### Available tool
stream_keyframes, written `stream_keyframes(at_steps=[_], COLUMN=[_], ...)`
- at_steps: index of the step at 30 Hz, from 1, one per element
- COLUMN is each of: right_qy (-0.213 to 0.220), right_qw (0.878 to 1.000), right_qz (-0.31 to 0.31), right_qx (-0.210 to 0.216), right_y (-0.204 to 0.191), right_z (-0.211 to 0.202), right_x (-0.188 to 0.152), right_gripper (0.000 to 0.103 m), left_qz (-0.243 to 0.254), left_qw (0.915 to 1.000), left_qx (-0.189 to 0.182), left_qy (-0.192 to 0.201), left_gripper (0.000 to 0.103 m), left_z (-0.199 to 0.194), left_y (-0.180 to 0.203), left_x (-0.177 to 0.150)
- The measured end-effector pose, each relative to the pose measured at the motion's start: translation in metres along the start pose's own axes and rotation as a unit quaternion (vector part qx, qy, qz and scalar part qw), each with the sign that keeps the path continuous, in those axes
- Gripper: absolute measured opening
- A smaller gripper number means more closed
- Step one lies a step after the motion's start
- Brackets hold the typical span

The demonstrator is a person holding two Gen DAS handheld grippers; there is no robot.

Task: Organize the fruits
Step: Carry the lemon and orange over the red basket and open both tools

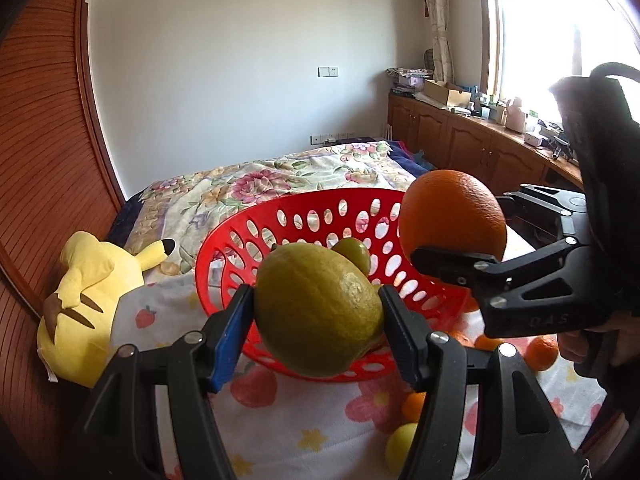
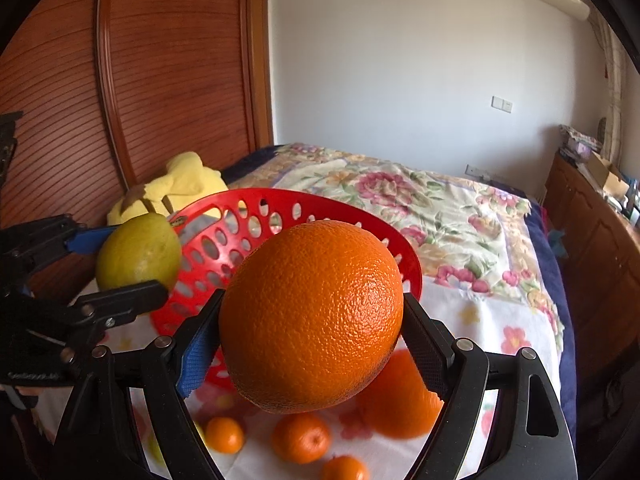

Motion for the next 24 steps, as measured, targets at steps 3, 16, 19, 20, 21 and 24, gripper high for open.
stream_keyframes(at_steps=[3, 16, 19, 20, 21, 24], right_qy=[-0.011, -0.061, -0.061, -0.062, -0.064, -0.062], right_qw=[1.000, 0.997, 0.997, 0.997, 0.996, 0.996], right_qz=[-0.006, -0.040, -0.049, -0.055, -0.060, -0.063], right_qx=[0.000, 0.001, -0.003, -0.006, -0.011, -0.016], right_y=[0.002, -0.001, 0.000, -0.001, -0.001, -0.001], right_z=[0.016, 0.062, 0.063, 0.064, 0.064, 0.066], right_x=[0.001, -0.010, -0.012, -0.013, -0.014, -0.015], right_gripper=[0.085, 0.085, 0.085, 0.086, 0.086, 0.086], left_qz=[-0.001, 0.017, 0.014, 0.013, 0.011, 0.006], left_qw=[1.0000, 0.9994, 0.9991, 0.9990, 0.9989, 0.9987], left_qx=[-0.002, 0.006, 0.006, 0.006, 0.005, 0.000], left_qy=[-0.004, -0.031, -0.039, -0.042, -0.044, -0.050], left_gripper=[0.062, 0.063, 0.063, 0.063, 0.063, 0.063], left_z=[0.009, 0.037, 0.046, 0.048, 0.050, 0.056], left_y=[-0.003, -0.011, -0.012, -0.011, -0.011, -0.011], left_x=[0.002, 0.000, -0.002, -0.004, -0.005, -0.007])
Point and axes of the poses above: each gripper's, at about its wrist camera, not at the fingertips, and z roughly the way its jaws point, y to its right, x to its top, the point moved 10 cm from there along z, roughly the way its jaws point
